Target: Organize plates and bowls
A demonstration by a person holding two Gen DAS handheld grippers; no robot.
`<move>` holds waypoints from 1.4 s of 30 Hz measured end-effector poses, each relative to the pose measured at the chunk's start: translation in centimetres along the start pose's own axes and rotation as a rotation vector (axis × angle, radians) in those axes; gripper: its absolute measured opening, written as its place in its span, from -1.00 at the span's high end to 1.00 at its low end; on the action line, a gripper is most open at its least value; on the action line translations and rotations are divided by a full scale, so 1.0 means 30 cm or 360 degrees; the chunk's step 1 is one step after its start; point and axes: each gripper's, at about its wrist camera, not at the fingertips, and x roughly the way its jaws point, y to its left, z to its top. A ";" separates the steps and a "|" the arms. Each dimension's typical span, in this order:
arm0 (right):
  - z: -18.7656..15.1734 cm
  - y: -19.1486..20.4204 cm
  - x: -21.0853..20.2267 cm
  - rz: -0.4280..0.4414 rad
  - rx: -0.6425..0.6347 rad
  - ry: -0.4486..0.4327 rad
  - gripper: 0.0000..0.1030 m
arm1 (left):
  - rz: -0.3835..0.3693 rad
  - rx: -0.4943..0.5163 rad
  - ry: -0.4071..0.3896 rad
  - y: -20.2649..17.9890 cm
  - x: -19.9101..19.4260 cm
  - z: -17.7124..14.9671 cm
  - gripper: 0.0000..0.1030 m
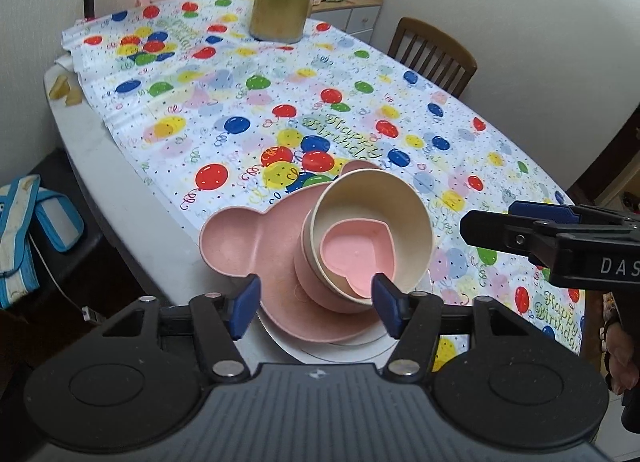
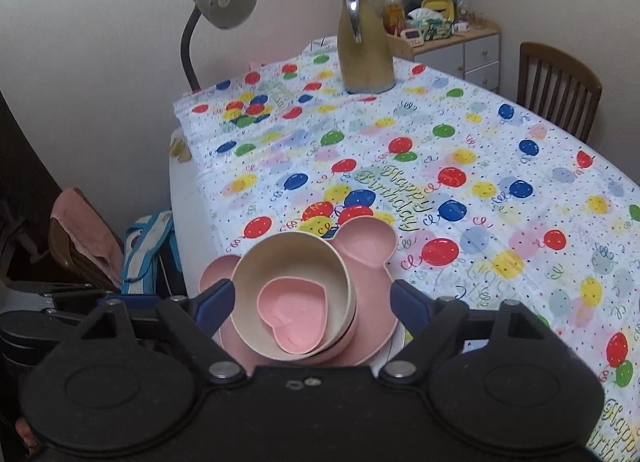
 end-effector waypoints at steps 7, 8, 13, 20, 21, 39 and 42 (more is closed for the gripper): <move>-0.071 0.021 -0.103 -0.0076 0.0052 -0.0169 -0.74 | -0.0051 0.0073 -0.0124 -0.018 -0.081 -0.061 -0.61; -0.084 0.025 -0.119 -0.0086 0.0053 -0.0194 -0.90 | -0.0055 0.0076 -0.0135 -0.018 -0.090 -0.069 -0.62; -0.134 0.042 -0.175 -0.0115 0.0081 -0.0274 -0.99 | -0.0078 0.0080 -0.0172 -0.013 -0.129 -0.112 -0.88; -0.200 0.065 -0.224 -0.0138 0.0119 -0.0358 -0.99 | -0.0099 0.0078 -0.0207 -0.004 -0.179 -0.171 -1.00; -0.210 0.072 -0.231 -0.0147 0.0117 -0.0370 -0.99 | -0.0097 0.0078 -0.0212 -0.004 -0.188 -0.179 -0.99; -0.323 0.161 -0.304 -0.0220 0.0085 -0.0488 -0.99 | -0.0050 0.0070 -0.0279 0.002 -0.269 -0.285 -0.99; -0.333 0.157 -0.304 -0.0220 0.0094 -0.0470 -1.00 | -0.0055 0.0070 -0.0268 0.003 -0.266 -0.293 -0.99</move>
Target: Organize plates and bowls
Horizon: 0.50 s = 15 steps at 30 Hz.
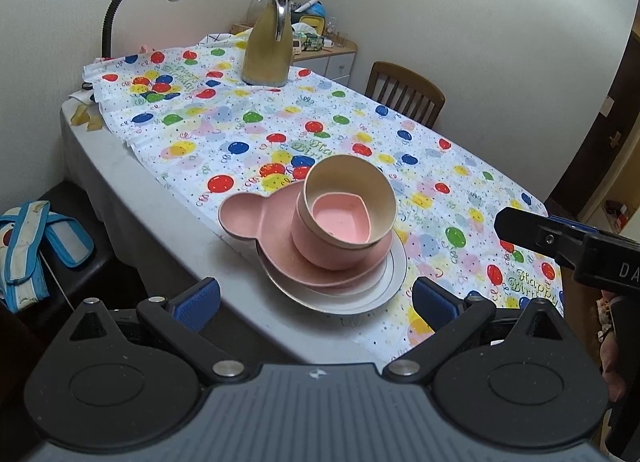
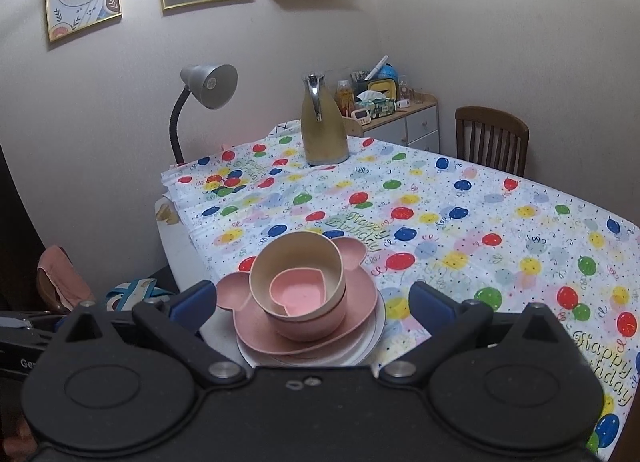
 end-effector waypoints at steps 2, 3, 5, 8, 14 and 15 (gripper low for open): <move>-0.008 0.002 -0.003 -0.0007 -0.0001 0.0003 -1.00 | 0.0001 0.0012 -0.0005 -0.004 -0.002 -0.005 -0.99; -0.011 0.002 -0.004 -0.0007 0.0000 0.0005 -0.99 | -0.0002 0.0012 -0.0003 -0.007 -0.002 -0.008 -0.99; -0.019 0.003 -0.004 -0.0011 0.0011 0.0009 -0.99 | -0.0010 0.0012 0.0000 -0.008 -0.001 -0.010 -0.99; -0.026 0.005 -0.003 -0.0020 0.0029 0.0017 -1.00 | -0.0009 0.0022 -0.0007 -0.010 -0.006 -0.013 -0.99; -0.033 0.015 0.000 -0.0003 0.0043 0.0040 -0.99 | -0.0008 0.0009 -0.0001 -0.002 -0.010 -0.017 -0.99; -0.033 0.018 0.001 -0.0001 0.0039 0.0043 -0.99 | -0.0008 0.0006 0.0000 0.003 -0.010 -0.015 -0.99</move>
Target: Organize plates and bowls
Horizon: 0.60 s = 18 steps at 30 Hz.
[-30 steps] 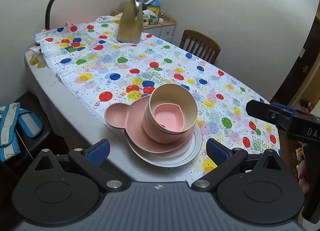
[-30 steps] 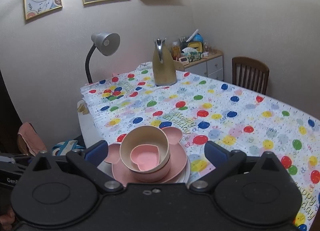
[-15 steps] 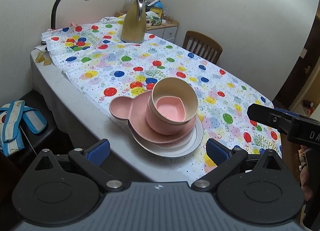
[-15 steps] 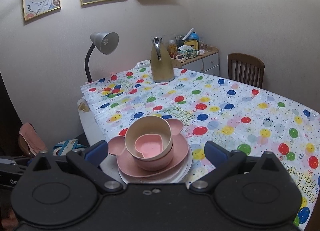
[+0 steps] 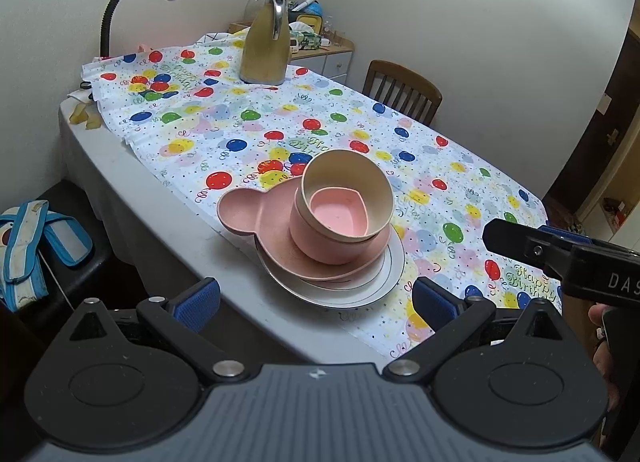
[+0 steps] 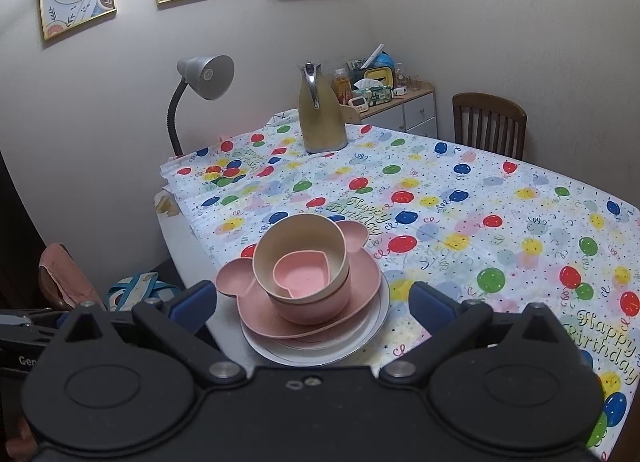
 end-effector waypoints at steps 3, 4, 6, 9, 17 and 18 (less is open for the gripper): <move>0.000 0.008 0.000 -0.0005 -0.0011 0.0002 -0.99 | 0.0008 0.0002 -0.0005 0.004 0.000 -0.002 -0.99; -0.001 0.007 0.000 -0.0004 -0.0004 0.0002 -0.99 | 0.0008 -0.0001 -0.0006 0.007 -0.001 -0.003 -0.99; 0.000 0.009 -0.002 -0.0007 0.0001 0.0000 -0.99 | 0.0011 -0.0007 -0.0010 0.012 -0.006 -0.004 -0.99; 0.000 0.010 -0.004 -0.0004 -0.0003 -0.0006 -0.99 | 0.0019 -0.0019 -0.0021 0.016 -0.012 -0.004 -0.99; -0.003 0.011 -0.008 -0.0013 -0.0030 0.0009 -0.99 | 0.0039 -0.0026 -0.0079 0.016 -0.035 -0.001 -0.99; -0.003 0.011 -0.009 -0.0014 -0.0032 0.0009 -0.99 | 0.0044 -0.0027 -0.0085 0.015 -0.038 -0.001 -0.99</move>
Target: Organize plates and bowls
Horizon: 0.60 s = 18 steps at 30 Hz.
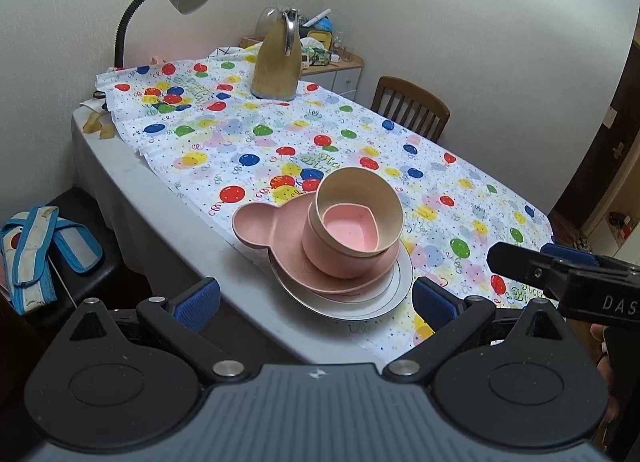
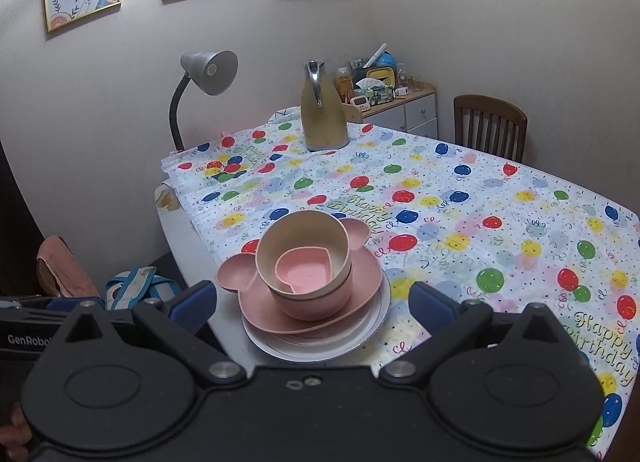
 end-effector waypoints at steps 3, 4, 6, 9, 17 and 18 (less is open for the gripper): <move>-0.001 0.003 -0.002 0.0004 -0.0007 0.0002 -0.99 | 0.0005 -0.0002 -0.0008 0.002 -0.005 0.002 -0.99; -0.001 0.005 -0.003 0.0004 -0.0013 0.0002 -0.99 | 0.0006 -0.0004 -0.0011 0.003 -0.007 0.003 -0.99; 0.001 0.014 -0.003 -0.0003 -0.0034 0.0008 -0.99 | 0.0000 -0.0006 -0.0015 0.006 -0.012 0.003 -0.99; 0.001 0.022 -0.005 0.0002 -0.0052 0.0014 -0.99 | -0.0007 -0.0007 -0.0024 0.009 -0.021 0.004 -0.99; 0.010 0.042 -0.015 0.0004 -0.0061 0.0006 -0.99 | 0.0004 -0.0027 -0.0020 0.020 -0.029 0.006 -0.99; 0.011 0.044 -0.016 0.0004 -0.0061 0.0006 -0.99 | 0.0007 -0.0027 -0.0021 0.022 -0.030 0.006 -0.99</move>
